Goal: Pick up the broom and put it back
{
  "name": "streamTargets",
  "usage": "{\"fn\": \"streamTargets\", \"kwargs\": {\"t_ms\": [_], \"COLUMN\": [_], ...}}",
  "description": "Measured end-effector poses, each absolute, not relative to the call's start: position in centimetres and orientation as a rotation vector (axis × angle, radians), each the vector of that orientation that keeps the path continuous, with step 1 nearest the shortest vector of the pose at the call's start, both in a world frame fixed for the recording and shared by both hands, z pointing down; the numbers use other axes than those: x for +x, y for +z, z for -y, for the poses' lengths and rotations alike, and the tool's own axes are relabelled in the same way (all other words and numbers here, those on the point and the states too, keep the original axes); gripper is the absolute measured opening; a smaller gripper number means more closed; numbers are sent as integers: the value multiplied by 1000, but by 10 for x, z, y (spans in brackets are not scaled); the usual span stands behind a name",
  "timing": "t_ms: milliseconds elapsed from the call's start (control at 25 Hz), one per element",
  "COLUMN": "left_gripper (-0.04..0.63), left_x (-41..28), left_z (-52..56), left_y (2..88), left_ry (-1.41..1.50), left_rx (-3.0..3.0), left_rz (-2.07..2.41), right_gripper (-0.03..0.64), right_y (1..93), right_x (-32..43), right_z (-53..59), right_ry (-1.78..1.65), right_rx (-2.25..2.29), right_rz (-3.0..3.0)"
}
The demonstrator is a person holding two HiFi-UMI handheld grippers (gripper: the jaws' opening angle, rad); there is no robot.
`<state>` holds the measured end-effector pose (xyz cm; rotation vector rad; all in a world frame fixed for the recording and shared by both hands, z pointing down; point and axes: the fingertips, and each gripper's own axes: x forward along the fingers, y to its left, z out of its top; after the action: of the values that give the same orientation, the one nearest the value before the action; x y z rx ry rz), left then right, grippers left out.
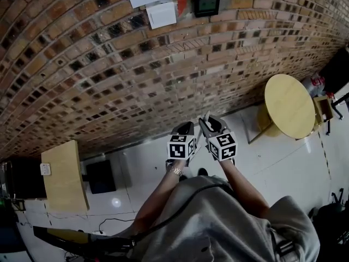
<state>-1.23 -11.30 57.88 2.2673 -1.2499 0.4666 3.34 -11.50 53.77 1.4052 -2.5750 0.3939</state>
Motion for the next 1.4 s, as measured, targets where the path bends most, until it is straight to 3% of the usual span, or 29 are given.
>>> {"fn": "streamTargets", "kwargs": {"t_ms": [880,1400], "left_gripper": [-20,-20], "left_x": [-25,-72], "left_z": [121,109], "left_y": [575,592], "left_ry": [427,438], "left_rx": [2251,2129], "left_rz": [1275,1387], "right_gripper": [98,98], "right_y": [561,669], "right_x": [28,29], "right_z": [140,254], "right_ry": [414,551], "right_rx": [1402,1307], "right_rz": [2489,2301]}}
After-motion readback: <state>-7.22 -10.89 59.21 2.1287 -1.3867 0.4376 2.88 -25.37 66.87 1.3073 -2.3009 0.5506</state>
